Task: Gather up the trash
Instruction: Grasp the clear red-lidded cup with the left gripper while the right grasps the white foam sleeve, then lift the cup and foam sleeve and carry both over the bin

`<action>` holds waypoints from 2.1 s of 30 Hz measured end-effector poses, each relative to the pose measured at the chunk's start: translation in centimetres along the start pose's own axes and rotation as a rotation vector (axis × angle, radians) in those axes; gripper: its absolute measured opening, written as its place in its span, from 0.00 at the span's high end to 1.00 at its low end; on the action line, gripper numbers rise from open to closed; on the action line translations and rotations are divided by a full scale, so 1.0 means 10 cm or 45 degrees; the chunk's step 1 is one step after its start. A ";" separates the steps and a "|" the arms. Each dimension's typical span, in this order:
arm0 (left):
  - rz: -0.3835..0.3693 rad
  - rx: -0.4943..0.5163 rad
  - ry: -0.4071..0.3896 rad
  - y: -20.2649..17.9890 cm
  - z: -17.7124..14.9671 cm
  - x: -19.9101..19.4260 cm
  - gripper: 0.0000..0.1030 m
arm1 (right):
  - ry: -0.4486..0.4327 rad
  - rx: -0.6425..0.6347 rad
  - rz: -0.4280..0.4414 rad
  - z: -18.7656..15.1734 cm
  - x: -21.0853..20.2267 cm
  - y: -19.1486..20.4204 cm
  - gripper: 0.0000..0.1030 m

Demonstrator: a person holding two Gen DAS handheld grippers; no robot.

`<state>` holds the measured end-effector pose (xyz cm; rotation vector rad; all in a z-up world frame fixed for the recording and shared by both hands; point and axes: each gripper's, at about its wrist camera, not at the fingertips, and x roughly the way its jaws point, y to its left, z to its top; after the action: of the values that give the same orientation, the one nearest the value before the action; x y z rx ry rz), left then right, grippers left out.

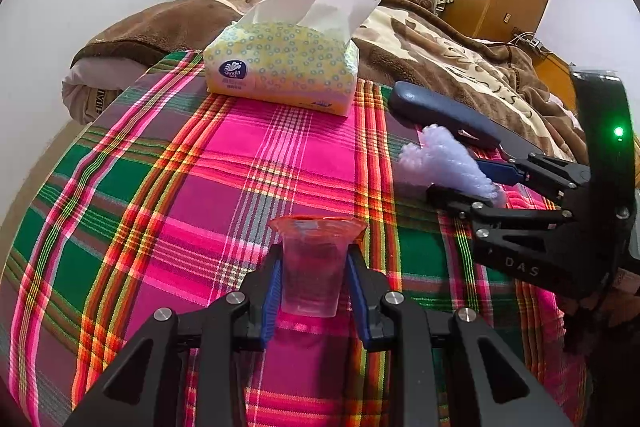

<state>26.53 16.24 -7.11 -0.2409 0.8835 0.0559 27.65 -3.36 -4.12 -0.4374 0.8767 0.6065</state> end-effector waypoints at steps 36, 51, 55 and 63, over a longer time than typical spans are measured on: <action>-0.118 0.192 -0.130 -0.81 -0.41 -0.89 0.71 | -0.178 0.445 0.089 -0.74 -1.06 -0.21 0.67; -0.239 0.372 -0.173 -1.67 -0.71 -1.29 0.71 | -0.217 0.637 -0.039 -1.42 -1.60 -0.56 0.67; -0.279 0.422 -0.174 -1.96 -0.80 -1.35 0.71 | -0.234 0.687 -0.076 -1.60 -1.75 -0.69 0.67; -0.360 0.520 -0.169 -2.48 -0.95 -1.41 0.71 | -0.230 0.780 -0.180 -1.96 -2.01 -0.93 0.67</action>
<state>14.03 -9.30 2.61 0.0223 0.7042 -0.3649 12.52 -28.01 2.07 0.1094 0.8034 0.2203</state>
